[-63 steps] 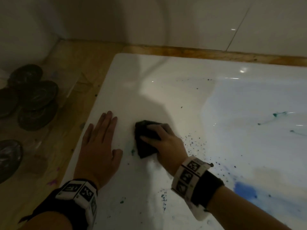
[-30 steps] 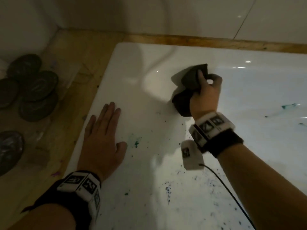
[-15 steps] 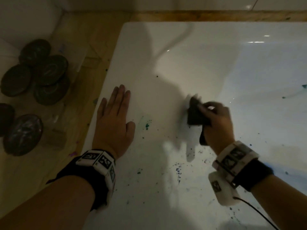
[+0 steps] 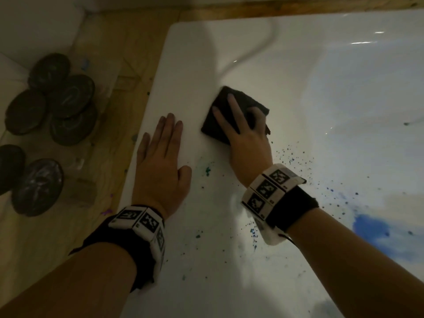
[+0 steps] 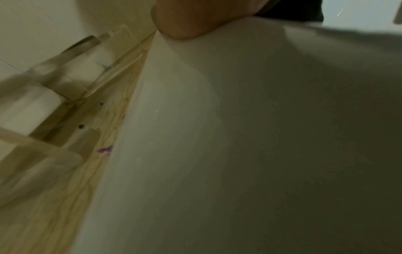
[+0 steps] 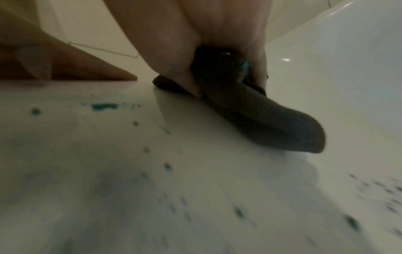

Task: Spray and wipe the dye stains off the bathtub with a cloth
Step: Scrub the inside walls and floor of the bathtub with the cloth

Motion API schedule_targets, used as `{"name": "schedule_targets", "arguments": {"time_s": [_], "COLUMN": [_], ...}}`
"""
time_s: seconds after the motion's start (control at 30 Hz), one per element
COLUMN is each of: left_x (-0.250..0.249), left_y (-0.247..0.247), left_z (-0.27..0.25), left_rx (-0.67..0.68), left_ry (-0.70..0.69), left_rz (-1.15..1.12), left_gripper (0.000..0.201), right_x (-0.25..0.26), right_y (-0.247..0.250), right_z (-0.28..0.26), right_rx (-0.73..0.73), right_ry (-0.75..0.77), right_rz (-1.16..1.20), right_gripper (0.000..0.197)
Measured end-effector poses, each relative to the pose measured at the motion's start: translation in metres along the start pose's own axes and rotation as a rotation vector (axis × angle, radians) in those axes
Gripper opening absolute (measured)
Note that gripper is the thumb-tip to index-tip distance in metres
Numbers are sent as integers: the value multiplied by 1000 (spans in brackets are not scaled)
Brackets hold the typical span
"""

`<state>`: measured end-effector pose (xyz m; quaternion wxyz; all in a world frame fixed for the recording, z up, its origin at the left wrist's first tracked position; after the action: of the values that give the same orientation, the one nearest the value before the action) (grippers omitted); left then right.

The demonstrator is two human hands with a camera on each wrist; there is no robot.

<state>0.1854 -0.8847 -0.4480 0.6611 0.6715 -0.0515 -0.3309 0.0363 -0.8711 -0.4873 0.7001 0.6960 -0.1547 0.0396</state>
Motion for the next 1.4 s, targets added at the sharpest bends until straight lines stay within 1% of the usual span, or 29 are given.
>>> {"name": "schedule_targets", "arguments": {"time_s": [0.13, 0.17, 0.23, 0.27, 0.3, 0.33, 0.37, 0.4, 0.43, 0.47, 0.5, 0.53, 0.57, 0.6, 0.67, 0.73, 0.83, 0.9, 0.93, 0.97, 1.0, 1.07, 1.1, 1.17, 1.2, 1.23, 1.3, 1.33, 1.4], "left_x": [-2, -2, -2, -2, -2, -1, -1, -1, -1, -1, 0, 0, 0, 0, -1, -2, -1, -1, -2, -3, -3, -3, -2, -2, -2, -2, -2, -2, -1], "left_y": [1, 1, -1, -1, -2, -1, -1, 0, 0, 0, 0, 0, 0, 0, -1, 0, 1, 1, 1, 1, 1, 1, 1, 1, 0, 0, 0, 0, 0], "left_z": [1, 1, 0, 0, 0, 0, 0, 0, 0, 1, 0, 0, 0, 0, -1, 0, 1, 1, 1, 1, 2, 2, 2, 1, 0, 0, -2, -2, -1], "left_rx": [-13, -11, -5, -1, 3, 5, 6, 9, 14, 17, 20, 19, 12, 4, -7, -19, -16, -8, -5, -4, -4, -1, 2, 6, 10, 17, 32, 34, 38], "left_ry": [-8, -4, 2, 3, 5, 4, 3, 1, 0, -2, -5, -6, -7, -7, -7, -6, 1, 7, 9, 11, 12, 11, 11, 10, 9, 11, 18, 23, 32], "left_rz": [-1, -1, 9, 16, 19, 19, 16, 13, 9, 6, 4, 2, 0, -1, -5, 0, 11, 14, 17, 20, 21, 20, 18, 15, 15, 17, 26, 32, 35], "left_gripper": [77, 77, 77, 77, 78, 78, 78, 79, 79, 78, 78, 77, 77, 77, 78, 78, 79, 79, 79, 79, 79, 79, 79, 79, 79, 80, 81, 81, 82], "right_x": [-40, -50, -67, -66, -61, -53, -41, -25, -4, 20, 36, 45, 49, 49, 40, 26, -2, -23, -32, -42, -48, -49, -44, -26, -16, -7, 11, 18, 14], "right_y": [-17, -16, -18, -8, 7, 25, 38, 53, 63, 65, 61, 54, 47, 37, 15, -2, -24, -27, -24, -15, -2, 19, 26, 23, 19, 13, 2, -5, -27], "right_z": [-25, -30, -33, -28, -20, -9, 4, 20, 37, 48, 55, 57, 56, 51, 32, 7, -20, -30, -33, -31, -27, -10, 0, 14, 13, 6, -25, -50, -98], "right_rx": [-51, -55, -2, -57, -168, -282, -325, -321, -255, -143, -78, -21, 8, 8, 1, -31, 39, 69, 103, 85, 31, -91, -100, -30, -7, -20, -178, -223, -176], "right_ry": [-18, -68, -174, -199, -201, -207, -219, -176, -59, 58, 155, 213, 206, 185, 120, 58, -55, -150, -189, -234, -278, -285, -261, -198, -172, -135, 42, 150, 298], "right_rz": [37, 83, 173, 228, 293, 423, 524, 592, 457, 198, -15, -141, -162, -155, -54, -69, -59, 0, 71, 148, 222, 271, 264, 149, 88, 54, 89, 103, 143], "right_gripper": [73, 71, 66, 62, 55, 47, 42, 43, 48, 54, 57, 59, 60, 61, 66, 74, 80, 77, 73, 69, 67, 62, 61, 60, 59, 58, 56, 59, 72]}}
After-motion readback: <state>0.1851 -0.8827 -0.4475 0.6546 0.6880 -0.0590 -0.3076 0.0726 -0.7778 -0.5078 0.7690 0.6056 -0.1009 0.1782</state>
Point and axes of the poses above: each hand's wrist, its own z-axis towards the middle knuckle, its own y-axis out of the back of the hand, x = y × z, the point moved 6 cm from there along z, towards the middle knuckle, and after that the axes turned 13 degrees about -z, right-handed, at the moved point
